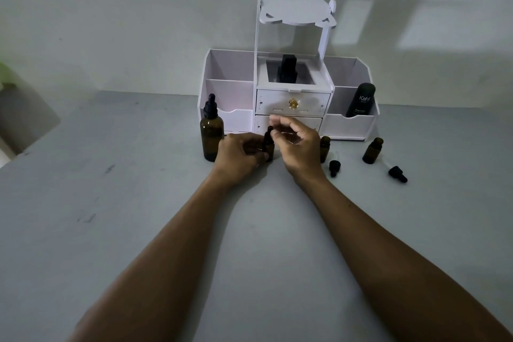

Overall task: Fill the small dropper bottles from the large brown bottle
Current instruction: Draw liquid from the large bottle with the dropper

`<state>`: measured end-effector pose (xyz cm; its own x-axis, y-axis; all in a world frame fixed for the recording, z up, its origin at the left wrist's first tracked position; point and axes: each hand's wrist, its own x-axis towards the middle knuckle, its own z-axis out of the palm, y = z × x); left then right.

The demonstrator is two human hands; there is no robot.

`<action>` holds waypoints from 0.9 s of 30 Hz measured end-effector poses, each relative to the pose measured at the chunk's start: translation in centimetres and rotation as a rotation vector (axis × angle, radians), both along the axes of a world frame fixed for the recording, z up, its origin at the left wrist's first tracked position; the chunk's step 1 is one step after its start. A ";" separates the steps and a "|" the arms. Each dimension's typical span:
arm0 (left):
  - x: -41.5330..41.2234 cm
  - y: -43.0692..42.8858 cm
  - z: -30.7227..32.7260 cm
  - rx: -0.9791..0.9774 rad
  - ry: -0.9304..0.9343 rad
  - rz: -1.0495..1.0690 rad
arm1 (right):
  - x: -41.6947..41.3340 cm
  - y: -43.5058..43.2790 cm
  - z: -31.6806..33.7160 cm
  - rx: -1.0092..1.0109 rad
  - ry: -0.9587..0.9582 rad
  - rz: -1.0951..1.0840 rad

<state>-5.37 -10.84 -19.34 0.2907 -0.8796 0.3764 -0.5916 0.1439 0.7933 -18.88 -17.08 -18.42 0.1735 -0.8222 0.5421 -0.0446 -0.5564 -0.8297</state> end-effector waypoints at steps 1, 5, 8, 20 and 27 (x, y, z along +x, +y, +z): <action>0.0 0.0 0.0 -0.001 -0.003 0.000 | -0.1 0.0 -0.1 -0.033 0.024 -0.011; -0.1 0.0 -0.1 -0.007 -0.020 -0.008 | -0.1 -0.1 -0.4 -0.072 0.024 -0.063; -0.1 0.0 -0.1 0.009 -0.014 -0.002 | -0.1 0.2 -0.2 -0.007 -0.014 -0.030; -0.3 0.1 0.1 0.001 -0.017 0.007 | -0.4 0.3 0.0 0.003 0.016 -0.023; -0.5 0.4 0.1 -0.011 -0.019 0.002 | -0.6 0.2 0.0 0.022 0.030 -0.044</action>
